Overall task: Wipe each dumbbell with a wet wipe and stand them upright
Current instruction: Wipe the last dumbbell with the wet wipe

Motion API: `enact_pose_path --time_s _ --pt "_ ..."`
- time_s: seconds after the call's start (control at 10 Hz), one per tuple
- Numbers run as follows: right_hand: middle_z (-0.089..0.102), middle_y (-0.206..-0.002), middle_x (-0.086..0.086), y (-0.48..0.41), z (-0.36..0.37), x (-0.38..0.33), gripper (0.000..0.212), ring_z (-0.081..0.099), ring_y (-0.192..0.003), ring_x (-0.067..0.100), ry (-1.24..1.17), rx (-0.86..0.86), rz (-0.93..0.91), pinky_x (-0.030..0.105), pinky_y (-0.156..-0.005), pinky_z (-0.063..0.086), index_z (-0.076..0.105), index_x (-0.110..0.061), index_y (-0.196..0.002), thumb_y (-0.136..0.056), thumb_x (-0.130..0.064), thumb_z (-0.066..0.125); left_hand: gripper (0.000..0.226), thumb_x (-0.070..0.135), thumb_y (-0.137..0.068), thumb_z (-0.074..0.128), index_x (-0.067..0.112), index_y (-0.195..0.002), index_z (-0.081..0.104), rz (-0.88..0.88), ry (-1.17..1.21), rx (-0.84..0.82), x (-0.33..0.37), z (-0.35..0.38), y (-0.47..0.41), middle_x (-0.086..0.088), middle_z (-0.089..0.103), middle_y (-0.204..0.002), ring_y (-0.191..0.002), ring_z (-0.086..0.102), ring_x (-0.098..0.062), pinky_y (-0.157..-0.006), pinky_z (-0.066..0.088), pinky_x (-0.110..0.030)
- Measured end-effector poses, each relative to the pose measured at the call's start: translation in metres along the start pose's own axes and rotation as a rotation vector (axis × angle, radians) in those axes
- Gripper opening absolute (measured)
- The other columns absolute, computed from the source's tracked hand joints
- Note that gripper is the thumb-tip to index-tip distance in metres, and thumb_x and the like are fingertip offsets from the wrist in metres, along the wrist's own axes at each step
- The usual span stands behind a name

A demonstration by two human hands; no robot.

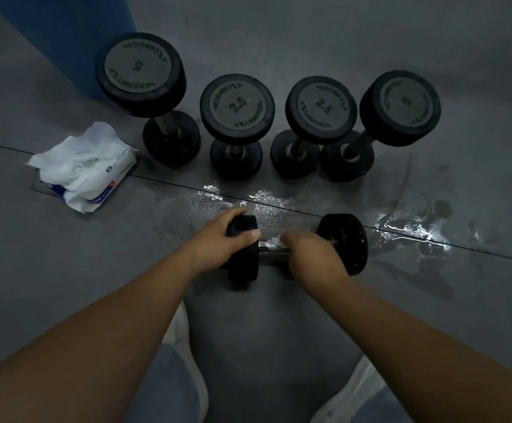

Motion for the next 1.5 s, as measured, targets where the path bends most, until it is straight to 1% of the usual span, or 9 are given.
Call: enact_pose_path --time_s 0.3,0.6,0.7,0.8,0.9,1.0,1.1,1.3,1.5 --pt "0.06 -0.107 0.007 -0.001 -0.002 0.004 0.015 0.059 -0.102 0.028 0.067 0.11 -0.084 0.036 -0.08 0.051 0.06 -0.018 -0.105 -0.093 -0.02 0.052 0.061 0.054 -0.092 0.054 0.022 -0.142 0.041 -0.046 -0.114 0.221 0.012 0.005 -0.009 0.005 0.052 -0.112 -0.104 0.052 -0.015 -0.087 0.034 -0.022" --pt "0.058 -0.107 0.01 0.002 -0.003 -0.008 0.026 0.053 -0.104 0.028 -0.046 0.029 -0.15 0.036 -0.084 0.047 0.065 -0.013 -0.11 -0.089 -0.014 0.049 0.063 0.068 -0.09 0.045 0.025 -0.136 0.045 -0.039 -0.315 0.349 0.012 0.006 -0.014 -0.01 0.063 -0.127 -0.118 0.057 -0.032 -0.099 0.046 -0.042" --pt "0.064 -0.095 0.008 -0.001 0.005 -0.003 0.02 0.058 -0.088 0.022 -0.381 0.241 0.098 0.03 -0.077 0.047 0.068 -0.011 -0.097 -0.088 -0.018 0.052 0.067 0.07 -0.087 0.048 0.023 -0.135 0.045 -0.047 -0.3 0.36 0.013 0.003 -0.018 -0.009 0.062 -0.128 -0.119 0.057 -0.031 -0.099 0.046 -0.04" --pt "0.065 -0.077 0.004 0.011 0.043 -0.014 0.012 0.057 -0.07 0.014 -1.378 0.298 0.88 0.022 -0.059 0.047 0.064 -0.009 -0.082 -0.085 -0.002 0.054 0.092 0.081 -0.071 0.056 0.027 -0.142 0.035 -0.038 -0.237 0.268 0.008 -0.001 -0.019 -0.002 0.058 -0.134 -0.121 0.056 -0.025 -0.104 0.044 -0.04" --pt "0.061 -0.08 0.005 -0.003 0.06 -0.029 0.027 0.053 -0.071 0.012 -2.277 0.241 1.17 0.016 -0.055 0.052 0.057 -0.004 -0.082 -0.089 0.014 0.038 0.115 0.09 -0.048 0.06 0.033 -0.144 0.032 -0.003 -0.197 0.159 0.003 -0.004 -0.015 0.003 0.056 -0.135 -0.12 0.057 -0.017 -0.106 0.044 -0.039" --pt "0.058 -0.044 0.007 -0.011 0.049 -0.015 0.028 0.054 -0.061 0.014 -2.365 0.287 1.205 0.021 -0.08 0.052 0.052 -0.002 -0.076 -0.092 0.014 0.036 0.107 0.086 -0.051 0.058 0.035 -0.142 0.037 0.006 -0.199 0.143 0.0 -0.003 -0.016 0.0 0.061 -0.129 -0.115 0.06 -0.018 -0.103 0.047 -0.038" --pt "0.062 -0.048 0.013 0.005 0.046 -0.017 0.02 0.064 -0.044 0.018 -2.325 0.165 1.174 0.022 -0.054 0.055 0.055 0.003 -0.079 -0.092 0.01 0.042 0.103 0.086 -0.053 0.059 0.035 -0.14 0.04 0.013 -0.156 0.148 0.001 -0.003 -0.02 0.002 0.062 -0.125 -0.111 0.061 -0.016 -0.101 0.048 -0.034" --pt "0.058 -0.08 0.014 -0.005 0.012 -0.015 0.013 0.058 -0.069 0.02 -2.054 0.164 1.137 0.021 -0.042 0.053 0.054 -0.001 -0.092 -0.092 0.009 0.047 0.092 0.077 -0.069 0.063 0.028 -0.144 0.039 0.024 -0.203 0.153 0.004 -0.006 -0.023 0.001 0.058 -0.131 -0.117 0.056 -0.018 -0.103 0.044 -0.032" --pt "0.067 -0.087 0.001 -0.021 -0.035 0.006 0.02 0.061 -0.08 0.016 -0.555 0.44 0.447 0.022 -0.068 0.042 0.067 -0.016 -0.092 -0.083 -0.007 0.052 0.106 0.088 -0.053 0.054 0.032 -0.142 0.039 0.008 -0.181 0.128 0.006 -0.006 -0.018 0.002 0.06 -0.129 -0.115 0.058 -0.016 -0.104 0.046 -0.038"
Point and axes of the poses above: each hand's wrist, its own y-axis away from the middle knuckle, its own z-axis out of the palm, x = y × z, the point moved 3 cm from there along -y, towards the middle knuckle
